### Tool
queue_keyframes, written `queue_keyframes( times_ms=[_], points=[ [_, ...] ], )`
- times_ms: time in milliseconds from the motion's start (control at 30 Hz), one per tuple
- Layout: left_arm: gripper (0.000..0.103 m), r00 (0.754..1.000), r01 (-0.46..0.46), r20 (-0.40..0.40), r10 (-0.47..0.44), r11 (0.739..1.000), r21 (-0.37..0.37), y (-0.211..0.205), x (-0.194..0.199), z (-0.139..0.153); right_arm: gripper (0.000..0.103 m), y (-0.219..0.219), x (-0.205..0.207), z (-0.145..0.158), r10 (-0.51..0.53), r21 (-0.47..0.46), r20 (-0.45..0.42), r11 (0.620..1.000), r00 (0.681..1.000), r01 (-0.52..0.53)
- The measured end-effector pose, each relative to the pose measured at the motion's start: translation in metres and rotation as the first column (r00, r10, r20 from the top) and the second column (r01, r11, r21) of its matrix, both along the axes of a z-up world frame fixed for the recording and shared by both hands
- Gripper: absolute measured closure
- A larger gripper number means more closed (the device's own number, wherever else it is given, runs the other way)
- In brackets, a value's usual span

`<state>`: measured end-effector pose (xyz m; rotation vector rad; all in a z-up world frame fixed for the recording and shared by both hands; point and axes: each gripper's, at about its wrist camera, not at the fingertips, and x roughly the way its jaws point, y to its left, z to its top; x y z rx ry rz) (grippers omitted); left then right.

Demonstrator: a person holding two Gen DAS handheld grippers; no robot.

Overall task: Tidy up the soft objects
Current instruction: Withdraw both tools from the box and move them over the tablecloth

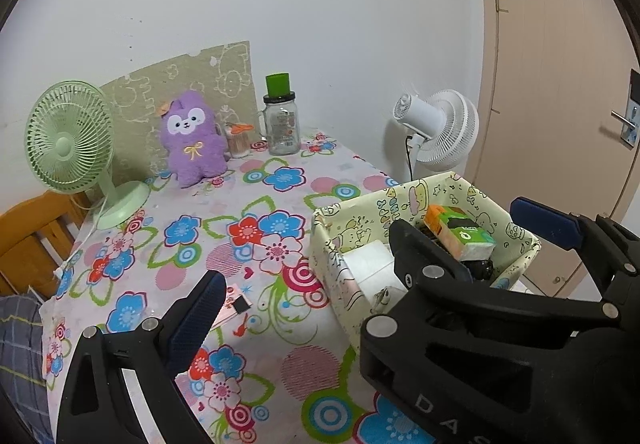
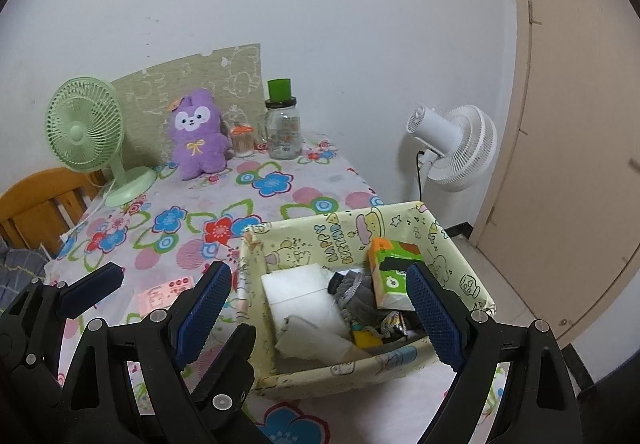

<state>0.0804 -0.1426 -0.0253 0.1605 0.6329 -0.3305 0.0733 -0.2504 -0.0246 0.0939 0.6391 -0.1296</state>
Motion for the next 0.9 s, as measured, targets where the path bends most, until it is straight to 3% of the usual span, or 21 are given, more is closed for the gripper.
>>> queue_keyframes(
  times_ms=[900],
  points=[
    [0.003,0.995,-0.088,0.044,0.088,0.996,-0.005,0.067,-0.030,0.011,0.012,0.068,-0.026,0.018,0.105,-0.023,0.047,0.994,0.993,-0.104]
  ],
)
